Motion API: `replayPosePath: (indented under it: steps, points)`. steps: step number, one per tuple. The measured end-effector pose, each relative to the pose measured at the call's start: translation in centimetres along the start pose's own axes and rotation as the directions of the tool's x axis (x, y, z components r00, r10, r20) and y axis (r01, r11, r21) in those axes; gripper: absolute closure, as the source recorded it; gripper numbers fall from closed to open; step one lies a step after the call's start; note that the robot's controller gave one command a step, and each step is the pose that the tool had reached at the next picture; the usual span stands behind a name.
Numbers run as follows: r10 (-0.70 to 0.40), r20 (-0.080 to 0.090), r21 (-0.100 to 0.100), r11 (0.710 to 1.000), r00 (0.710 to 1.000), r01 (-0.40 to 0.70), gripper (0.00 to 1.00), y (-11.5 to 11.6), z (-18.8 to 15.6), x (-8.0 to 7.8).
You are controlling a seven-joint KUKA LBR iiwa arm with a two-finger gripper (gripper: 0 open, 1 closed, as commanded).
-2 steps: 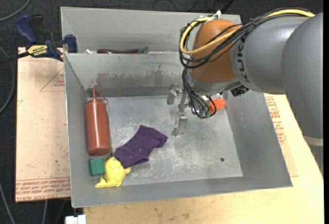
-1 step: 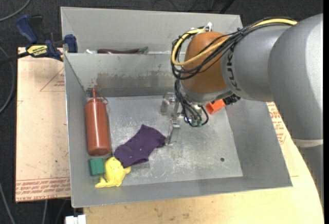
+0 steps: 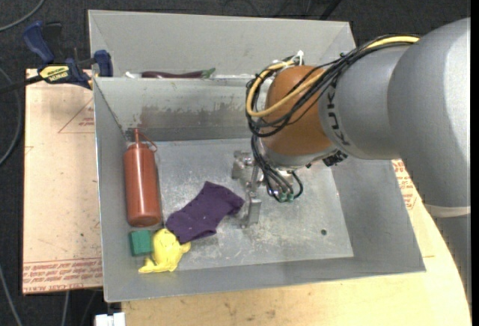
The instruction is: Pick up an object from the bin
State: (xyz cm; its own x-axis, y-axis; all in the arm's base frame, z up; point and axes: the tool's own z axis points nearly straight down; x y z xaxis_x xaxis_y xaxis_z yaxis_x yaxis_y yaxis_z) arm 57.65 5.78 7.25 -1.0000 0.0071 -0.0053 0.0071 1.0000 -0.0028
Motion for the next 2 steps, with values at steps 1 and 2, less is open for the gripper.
replayPosePath:
  steps: [1,2]
  points:
    - [-0.073,0.001,-0.012,0.997,0.997,0.073,1.00,4.27,0.22,-1.64]
    - [-0.073,0.001,-0.012,0.997,0.997,0.073,1.00,4.26,0.22,-1.64]
